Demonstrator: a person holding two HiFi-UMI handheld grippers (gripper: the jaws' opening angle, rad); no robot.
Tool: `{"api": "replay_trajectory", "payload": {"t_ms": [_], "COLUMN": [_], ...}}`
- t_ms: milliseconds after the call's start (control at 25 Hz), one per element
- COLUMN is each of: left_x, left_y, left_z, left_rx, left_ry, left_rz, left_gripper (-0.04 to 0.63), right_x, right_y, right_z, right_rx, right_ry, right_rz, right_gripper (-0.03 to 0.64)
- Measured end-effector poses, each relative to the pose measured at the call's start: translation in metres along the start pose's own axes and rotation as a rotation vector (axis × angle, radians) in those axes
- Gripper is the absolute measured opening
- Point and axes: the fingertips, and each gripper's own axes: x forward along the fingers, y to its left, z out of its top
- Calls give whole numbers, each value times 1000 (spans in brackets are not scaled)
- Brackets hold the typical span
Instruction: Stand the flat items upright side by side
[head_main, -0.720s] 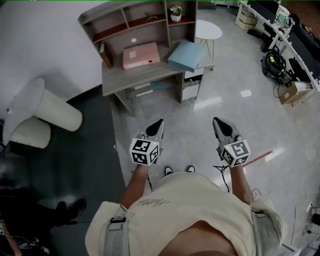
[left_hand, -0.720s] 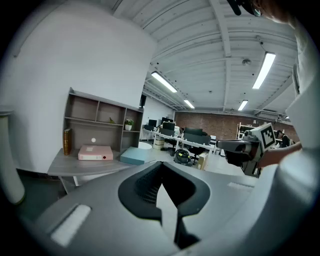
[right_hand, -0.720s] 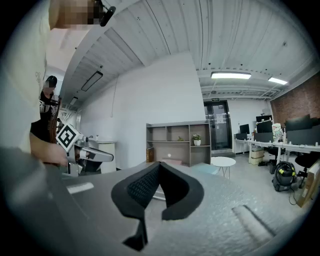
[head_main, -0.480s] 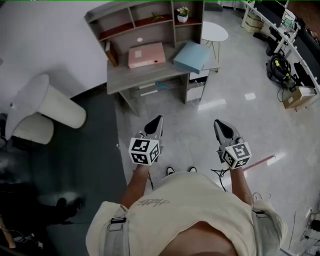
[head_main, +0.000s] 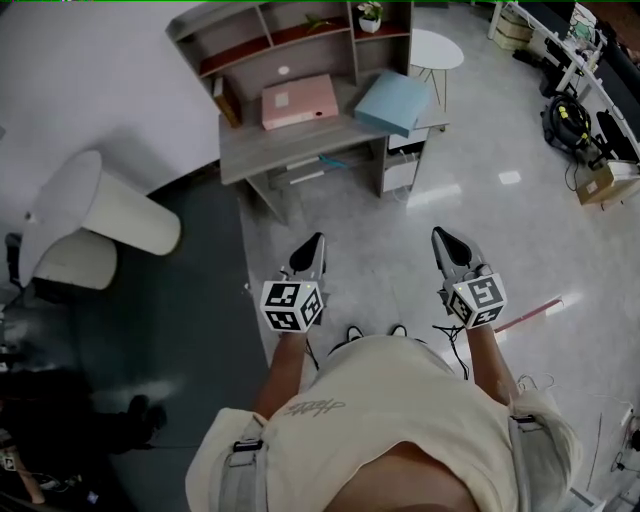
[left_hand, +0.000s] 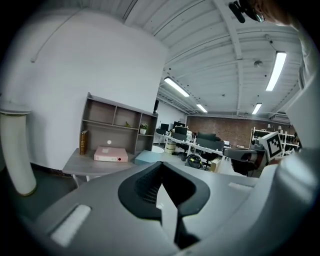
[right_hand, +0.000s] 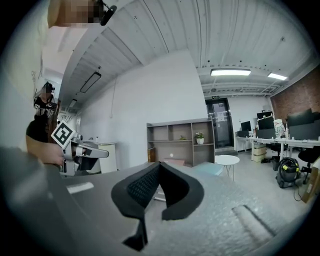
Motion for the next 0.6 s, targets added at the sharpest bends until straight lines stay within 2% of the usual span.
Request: {"api": "replay_trajectory", "payload": {"t_ms": [200, 440, 480, 560, 600], "left_x": [4, 17, 19, 24, 26], "left_y": [8, 19, 20, 21, 21], "left_z": [1, 4, 3, 2, 0], "left_rx": [15, 33, 37, 42, 41], "left_ry": [5, 16, 18, 23, 27], "left_rz": [-24, -104, -122, -158, -171], "left_gripper": [12, 22, 46, 169, 211], "right_x": [10, 22, 23, 26, 27], "right_y": [6, 8, 7, 5, 5], "right_z": [-5, -2, -3, -6, -8], "right_rx": [18, 40, 44, 48, 49], "right_ry": [3, -28, -31, -27, -20], "right_rz": [-25, -78, -97, -131, -139], "right_gripper": [2, 3, 39, 290, 278]}}
